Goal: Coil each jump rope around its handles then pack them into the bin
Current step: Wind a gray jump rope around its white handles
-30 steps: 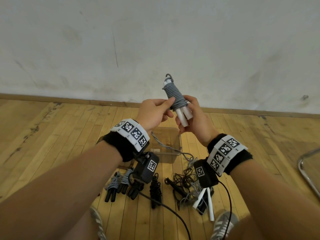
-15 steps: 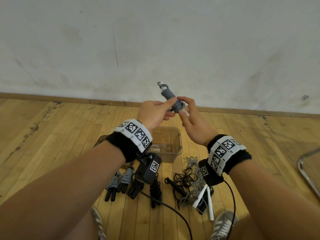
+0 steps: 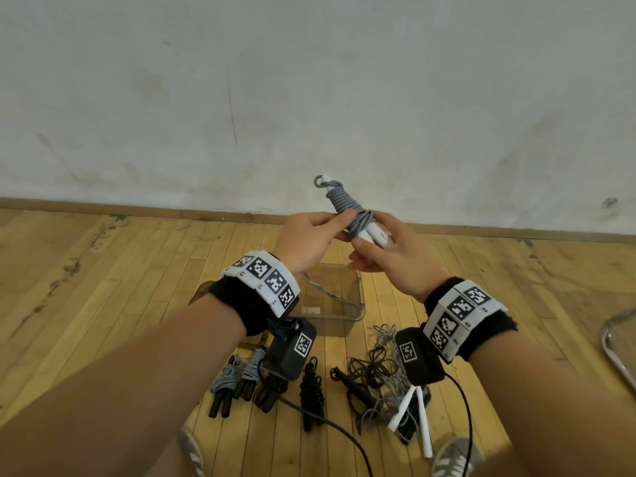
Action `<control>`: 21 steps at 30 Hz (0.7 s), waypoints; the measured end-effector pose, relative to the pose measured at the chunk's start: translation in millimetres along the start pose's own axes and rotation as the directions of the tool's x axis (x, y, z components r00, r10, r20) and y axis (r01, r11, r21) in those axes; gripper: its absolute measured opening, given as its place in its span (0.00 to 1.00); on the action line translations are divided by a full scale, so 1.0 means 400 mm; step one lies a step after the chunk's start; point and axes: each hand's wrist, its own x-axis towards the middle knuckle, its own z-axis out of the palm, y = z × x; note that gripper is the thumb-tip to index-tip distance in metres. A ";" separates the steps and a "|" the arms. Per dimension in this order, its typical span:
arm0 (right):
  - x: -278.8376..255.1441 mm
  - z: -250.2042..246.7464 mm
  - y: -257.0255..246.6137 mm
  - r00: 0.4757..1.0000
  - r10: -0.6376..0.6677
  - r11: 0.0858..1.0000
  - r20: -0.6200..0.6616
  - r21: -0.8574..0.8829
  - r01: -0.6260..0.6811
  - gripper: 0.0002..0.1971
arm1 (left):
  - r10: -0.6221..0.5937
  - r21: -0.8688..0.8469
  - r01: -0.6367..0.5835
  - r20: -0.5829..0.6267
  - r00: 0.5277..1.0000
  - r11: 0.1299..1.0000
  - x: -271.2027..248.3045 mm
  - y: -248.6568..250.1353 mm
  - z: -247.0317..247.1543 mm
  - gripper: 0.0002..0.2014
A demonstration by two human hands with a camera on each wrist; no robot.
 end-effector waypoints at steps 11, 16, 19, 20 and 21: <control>0.013 -0.014 0.024 0.986 -0.087 0.942 -0.142 -0.335 0.035 0.33 | -0.166 -0.117 0.170 0.036 0.985 0.979 -0.008 0.006 0.006 0.12; 0.017 -0.005 0.026 0.958 -0.207 0.857 -0.198 -0.509 0.080 0.23 | -0.206 -0.198 0.214 0.061 0.977 0.957 -0.020 0.016 0.023 0.15; 0.017 0.006 0.040 0.950 -0.258 0.790 -0.173 -0.604 0.105 0.28 | -0.209 -0.185 0.214 0.049 0.977 0.959 -0.023 0.018 0.030 0.22; 0.016 0.007 0.041 0.951 -0.269 0.773 -0.150 -0.622 0.121 0.30 | -0.210 -0.180 0.213 0.037 0.977 0.960 -0.024 0.017 0.030 0.24; 0.013 0.010 0.038 0.953 -0.280 0.759 -0.117 -0.635 0.145 0.32 | -0.209 -0.184 0.208 0.015 0.978 0.961 -0.023 0.015 0.029 0.25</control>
